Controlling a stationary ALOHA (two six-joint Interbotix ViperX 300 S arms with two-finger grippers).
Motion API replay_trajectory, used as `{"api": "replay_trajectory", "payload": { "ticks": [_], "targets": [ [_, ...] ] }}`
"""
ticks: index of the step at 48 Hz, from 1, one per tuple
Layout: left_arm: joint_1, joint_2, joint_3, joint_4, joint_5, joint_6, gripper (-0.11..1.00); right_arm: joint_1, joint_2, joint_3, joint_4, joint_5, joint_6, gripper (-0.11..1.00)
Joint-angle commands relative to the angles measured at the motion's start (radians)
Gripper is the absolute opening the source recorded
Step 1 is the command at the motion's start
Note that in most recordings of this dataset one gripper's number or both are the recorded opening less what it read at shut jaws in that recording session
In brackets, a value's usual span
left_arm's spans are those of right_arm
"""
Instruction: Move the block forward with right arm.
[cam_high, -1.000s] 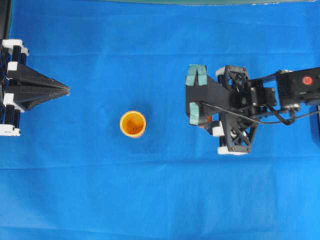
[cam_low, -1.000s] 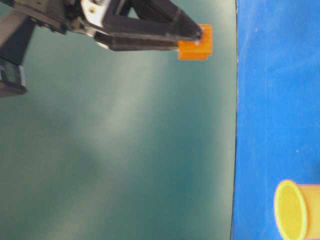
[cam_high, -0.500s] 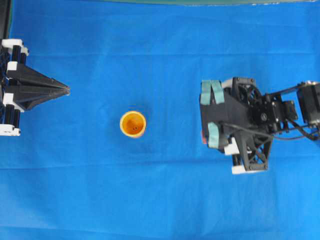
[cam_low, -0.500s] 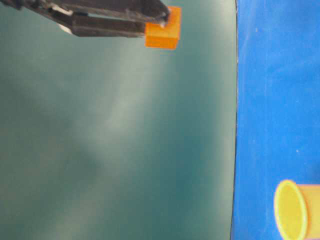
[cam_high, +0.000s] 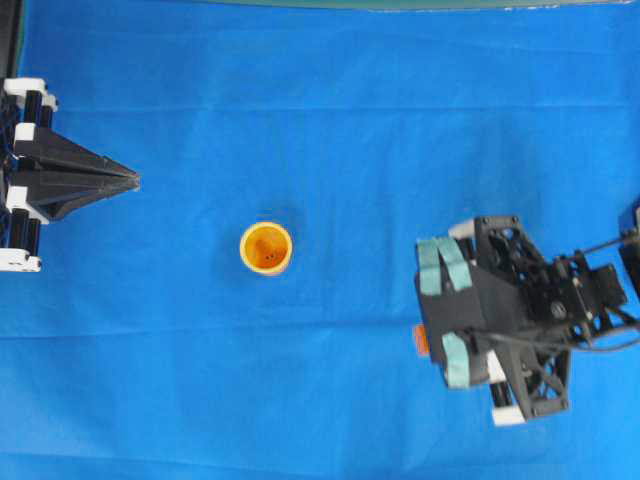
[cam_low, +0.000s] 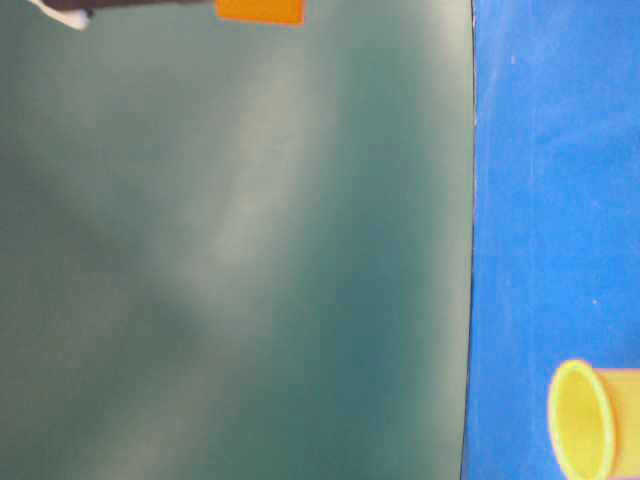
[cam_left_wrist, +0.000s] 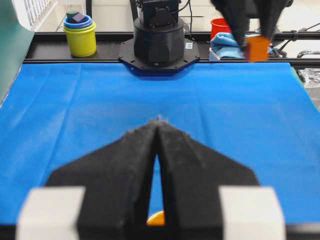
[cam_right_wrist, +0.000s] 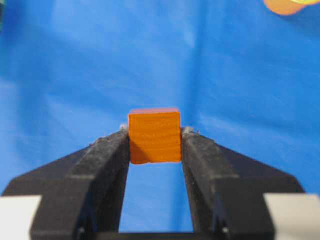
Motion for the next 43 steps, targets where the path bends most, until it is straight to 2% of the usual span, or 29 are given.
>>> {"api": "replay_trajectory", "payload": {
  "ticks": [1, 18, 43],
  "targets": [
    [0.002, 0.009, -0.034, 0.003, -0.006, 0.0, 0.0, 0.026, 0.0, -0.046, 0.003, -0.003, 0.017, 0.4],
    [0.0, 0.009, -0.035, 0.003, -0.005, -0.002, 0.0, 0.13, 0.058, -0.135, 0.012, -0.003, 0.081, 0.4],
    [0.0, 0.011, -0.037, 0.003, -0.005, 0.0, 0.0, 0.209, 0.118, -0.258, 0.021, -0.003, 0.164, 0.4]
  ]
}}
